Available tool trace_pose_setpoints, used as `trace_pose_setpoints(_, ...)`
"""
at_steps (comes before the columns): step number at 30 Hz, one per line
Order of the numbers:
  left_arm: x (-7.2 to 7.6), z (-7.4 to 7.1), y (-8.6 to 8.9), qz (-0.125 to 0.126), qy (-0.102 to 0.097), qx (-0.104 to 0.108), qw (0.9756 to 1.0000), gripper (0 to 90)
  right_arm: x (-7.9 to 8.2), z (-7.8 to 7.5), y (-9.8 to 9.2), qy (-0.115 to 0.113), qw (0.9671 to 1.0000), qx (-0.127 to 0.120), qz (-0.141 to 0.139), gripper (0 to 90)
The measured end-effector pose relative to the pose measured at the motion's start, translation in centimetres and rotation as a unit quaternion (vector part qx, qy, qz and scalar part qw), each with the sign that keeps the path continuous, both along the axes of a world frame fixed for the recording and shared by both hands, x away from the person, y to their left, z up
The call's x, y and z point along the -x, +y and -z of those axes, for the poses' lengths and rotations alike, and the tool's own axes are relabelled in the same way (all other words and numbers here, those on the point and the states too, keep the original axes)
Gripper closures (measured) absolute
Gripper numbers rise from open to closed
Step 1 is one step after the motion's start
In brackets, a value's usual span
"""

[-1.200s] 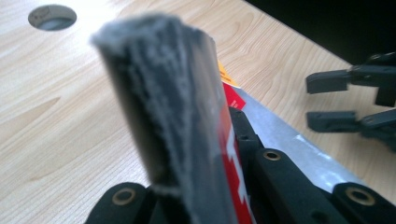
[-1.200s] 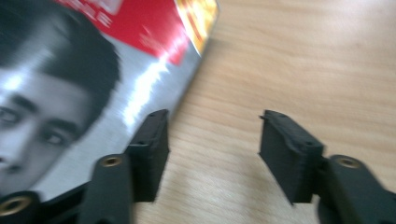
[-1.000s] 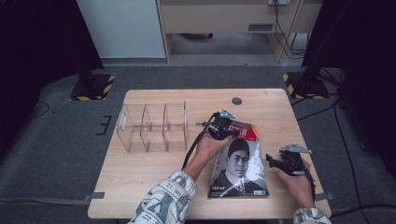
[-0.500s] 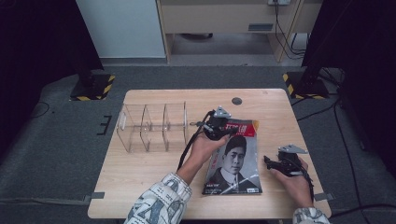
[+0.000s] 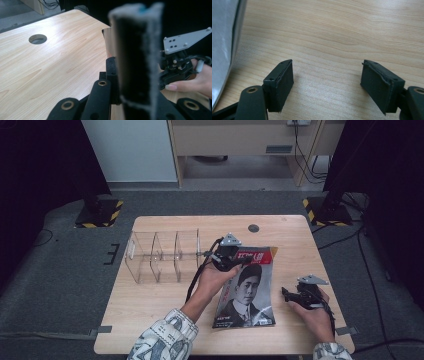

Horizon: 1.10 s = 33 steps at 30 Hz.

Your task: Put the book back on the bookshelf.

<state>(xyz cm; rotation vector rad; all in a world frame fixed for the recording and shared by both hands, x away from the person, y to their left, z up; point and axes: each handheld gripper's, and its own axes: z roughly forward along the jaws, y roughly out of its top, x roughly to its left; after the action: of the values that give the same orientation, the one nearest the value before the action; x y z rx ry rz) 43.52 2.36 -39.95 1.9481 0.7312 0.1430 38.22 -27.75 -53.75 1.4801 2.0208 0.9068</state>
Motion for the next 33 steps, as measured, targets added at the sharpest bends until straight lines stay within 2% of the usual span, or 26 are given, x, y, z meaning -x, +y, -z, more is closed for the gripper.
trace_pose_setpoints(9, 1.0, -1.6, 1.0, 0.0, -0.008, 0.016, 0.9998, 86.5, 0.0, 0.0, 0.0, 0.0, 1.0, 0.001, 0.001, 26.3)
trace_pose_setpoints(17, 1.3, -2.5, 1.7, 0.001, -0.016, 0.014, 0.9998, 86.5, 0.1, 0.0, 0.0, 0.0, 1.0, 0.002, 0.001, 26.3)
trace_pose_setpoints(22, 1.6, -3.0, 2.3, -0.001, -0.019, 0.022, 0.9996, 86.5, 0.1, 0.0, 0.0, 0.001, 1.0, 0.001, 0.001, 26.3)
trace_pose_setpoints(33, 1.9, -4.0, 3.2, -0.004, -0.026, 0.027, 0.9993, 86.5, 0.0, 0.0, 0.0, 0.0, 1.0, 0.002, 0.001, 26.3)
